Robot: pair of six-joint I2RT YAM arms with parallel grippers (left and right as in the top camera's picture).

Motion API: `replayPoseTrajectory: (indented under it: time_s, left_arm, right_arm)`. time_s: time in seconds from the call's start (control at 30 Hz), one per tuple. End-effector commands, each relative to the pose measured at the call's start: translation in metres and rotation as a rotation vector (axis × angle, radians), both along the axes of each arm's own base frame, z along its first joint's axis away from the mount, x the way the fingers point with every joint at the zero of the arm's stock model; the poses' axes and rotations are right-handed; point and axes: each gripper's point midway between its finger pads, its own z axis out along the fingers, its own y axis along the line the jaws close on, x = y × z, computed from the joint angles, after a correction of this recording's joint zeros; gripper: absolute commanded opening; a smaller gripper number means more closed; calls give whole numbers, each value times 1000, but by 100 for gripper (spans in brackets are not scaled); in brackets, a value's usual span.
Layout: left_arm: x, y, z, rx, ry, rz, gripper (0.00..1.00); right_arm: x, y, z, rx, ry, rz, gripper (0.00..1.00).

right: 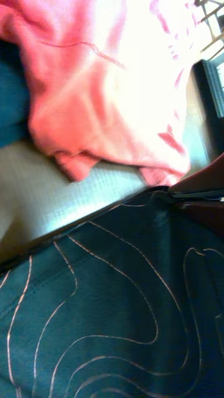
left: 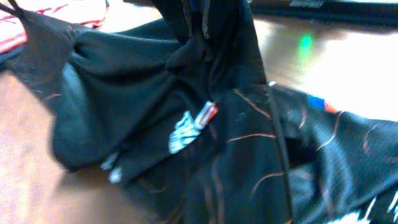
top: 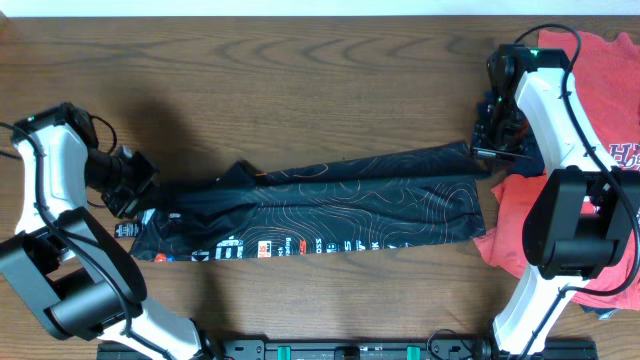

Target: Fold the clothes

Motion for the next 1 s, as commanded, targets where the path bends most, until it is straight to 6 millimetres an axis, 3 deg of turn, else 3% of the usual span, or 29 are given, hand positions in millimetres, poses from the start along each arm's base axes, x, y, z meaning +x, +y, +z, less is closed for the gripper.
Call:
replayPoseTrajectory:
  time_s: [0.0,0.2,0.43,0.5,0.53,0.6,0.73,0.97]
  left_arm:
    - [-27,12,-10,83,96,-48,6]
    - [-43,9,-8,74,168,-61,6]
    - [-49,11,-8,92,193,-71,6]
    - [-52,13,-8,104,210,-78,6]
    - [-53,13,-7,105,214,-80,7]
    - [-54,13,-7,104,216,-80,26]
    - [-56,12,-6,98,226,-81,44]
    - [-55,7,-4,70,219,-73,46]
  right_arm:
    - [-10,-8,13,-37,19,16,1]
    - [-31,1,13,21,109,32,1]
    - [-50,8,-6,57,180,49,1]
    - [-57,8,-12,57,203,49,5]
    - [-60,7,-15,56,210,49,11]
    - [-62,7,-20,54,213,48,22]
    - [-60,6,-24,54,202,45,26]
    - [-50,5,-28,53,158,44,28]
